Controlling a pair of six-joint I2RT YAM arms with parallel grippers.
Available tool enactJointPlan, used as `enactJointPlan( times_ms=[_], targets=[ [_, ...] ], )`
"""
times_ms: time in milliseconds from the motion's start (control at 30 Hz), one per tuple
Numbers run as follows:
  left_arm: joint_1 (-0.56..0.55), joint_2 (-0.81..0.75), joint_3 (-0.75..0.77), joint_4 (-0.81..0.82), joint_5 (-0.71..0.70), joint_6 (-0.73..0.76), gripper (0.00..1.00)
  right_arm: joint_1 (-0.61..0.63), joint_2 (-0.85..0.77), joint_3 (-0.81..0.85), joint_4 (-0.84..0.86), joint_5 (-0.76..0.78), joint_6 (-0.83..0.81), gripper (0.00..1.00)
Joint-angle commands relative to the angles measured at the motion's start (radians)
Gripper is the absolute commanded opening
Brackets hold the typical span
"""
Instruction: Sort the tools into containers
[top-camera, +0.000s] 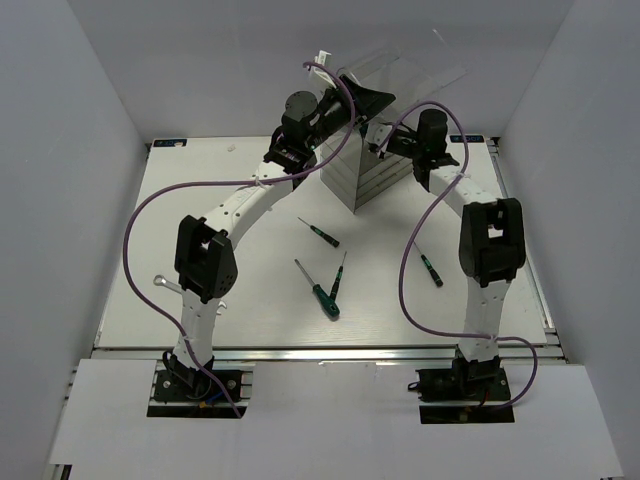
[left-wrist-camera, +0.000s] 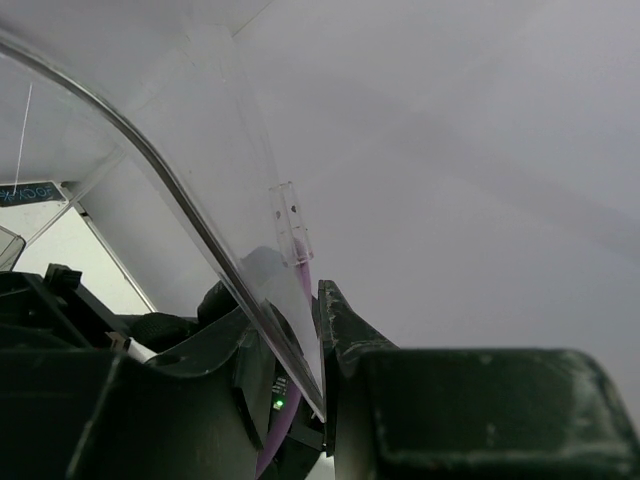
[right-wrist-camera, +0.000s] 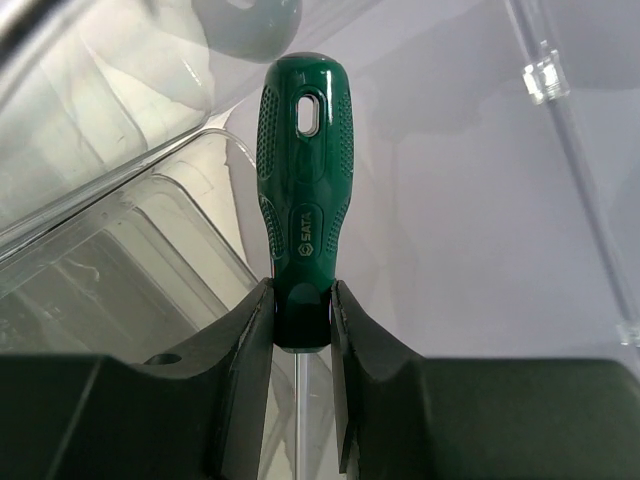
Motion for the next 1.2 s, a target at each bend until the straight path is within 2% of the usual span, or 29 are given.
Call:
enactJointPlan(
  times_ms=[0, 200, 300, 333, 367, 433, 633, 767, 900, 967, 1167],
  targets=[
    [0.004, -0.046, 0.015, 0.052, 0.009, 0.001, 0.32, 0.004, 0.000, 0.054, 0.074, -0.047, 0.022, 0.00],
    [0.004, -0.049, 0.009, 0.053, 0.012, 0.000, 0.32, 0.006, 0.046, 0.083, 0.048, -0.004, 0.034, 0.00],
    [0.004, -0.049, 0.009, 0.050, 0.010, 0.003, 0.32, 0.004, 0.052, 0.075, 0.033, 0.008, 0.014, 0.15],
    [0.004, -0.049, 0.006, 0.049, 0.010, 0.003, 0.32, 0.004, 0.052, 0.074, 0.022, 0.008, 0.004, 0.26],
    [0.005, -0.049, 0.006, 0.052, 0.010, 0.003, 0.32, 0.004, 0.050, 0.074, -0.001, 0.008, -0.007, 0.30],
    [0.004, -0.049, 0.004, 0.053, 0.010, 0.001, 0.32, 0.004, 0.050, 0.064, -0.015, 0.010, -0.036, 0.37],
    [0.005, -0.046, 0.002, 0.055, 0.012, 0.001, 0.32, 0.003, 0.030, 0.031, -0.045, 0.008, -0.061, 0.49],
    [0.005, -0.042, 0.004, 0.055, 0.013, 0.000, 0.32, -0.002, 0.006, 0.006, -0.047, 0.020, -0.058, 0.49],
    [0.008, -0.045, 0.001, 0.049, 0.013, 0.003, 0.32, -0.023, -0.066, -0.050, -0.015, 0.080, 0.007, 0.43],
    [0.010, -0.052, -0.005, 0.055, 0.012, 0.004, 0.32, -0.052, -0.132, -0.122, -0.028, 0.054, 0.017, 0.41],
    [0.010, -0.042, -0.016, 0.067, 0.021, -0.003, 0.32, -0.130, -0.361, -0.311, -0.263, -0.113, -0.084, 0.41]
  ],
)
